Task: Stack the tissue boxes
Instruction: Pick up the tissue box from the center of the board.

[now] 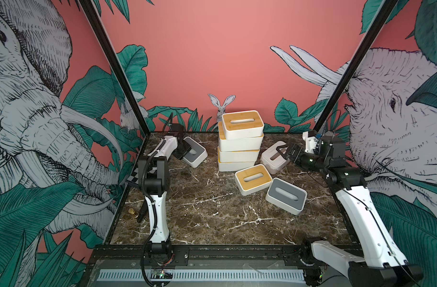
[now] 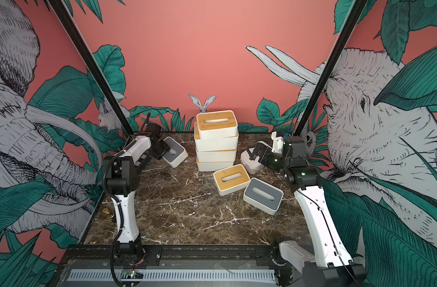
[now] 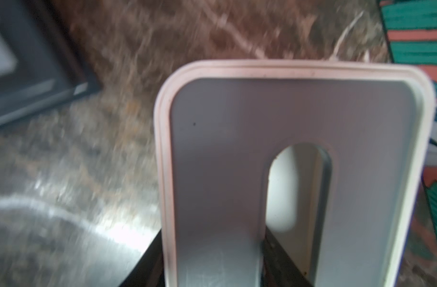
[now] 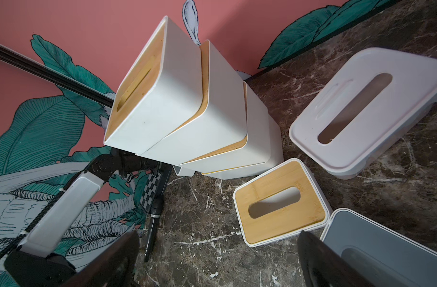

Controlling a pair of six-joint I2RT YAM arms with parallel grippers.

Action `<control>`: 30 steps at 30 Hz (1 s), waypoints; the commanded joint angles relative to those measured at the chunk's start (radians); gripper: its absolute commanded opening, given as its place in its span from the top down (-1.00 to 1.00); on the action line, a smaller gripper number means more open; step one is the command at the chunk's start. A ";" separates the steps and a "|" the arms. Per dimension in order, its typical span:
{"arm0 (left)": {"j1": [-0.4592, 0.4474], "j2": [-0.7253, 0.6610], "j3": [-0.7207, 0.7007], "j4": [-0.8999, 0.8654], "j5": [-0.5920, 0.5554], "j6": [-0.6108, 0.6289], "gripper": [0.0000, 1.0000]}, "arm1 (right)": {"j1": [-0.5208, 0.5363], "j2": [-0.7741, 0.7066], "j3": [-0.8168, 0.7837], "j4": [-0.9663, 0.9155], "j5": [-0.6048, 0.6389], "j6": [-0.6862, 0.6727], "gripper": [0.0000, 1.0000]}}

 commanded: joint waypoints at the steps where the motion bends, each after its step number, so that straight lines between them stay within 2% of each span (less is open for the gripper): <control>1: 0.002 -0.182 -0.105 0.092 0.067 -0.073 0.07 | 0.006 -0.033 -0.019 0.109 -0.022 0.026 -0.98; 10: 0.000 -0.534 -0.508 0.269 0.162 -0.271 0.08 | 0.095 -0.095 -0.133 0.298 0.019 0.066 -0.98; 15: -0.003 -0.779 -0.650 0.263 0.136 -0.337 0.08 | 0.233 -0.125 -0.206 0.441 0.100 0.067 -0.98; 21: -0.049 -1.002 -0.710 0.229 0.119 -0.405 0.09 | 0.424 -0.095 -0.280 0.645 0.173 0.067 -0.98; 27: -0.125 -1.143 -0.715 0.210 0.076 -0.461 0.09 | 0.634 0.008 -0.201 0.677 0.272 -0.047 -0.99; 30: -0.171 -1.169 -0.702 0.221 0.063 -0.485 0.09 | 0.703 0.070 -0.157 0.719 0.292 -0.090 -0.98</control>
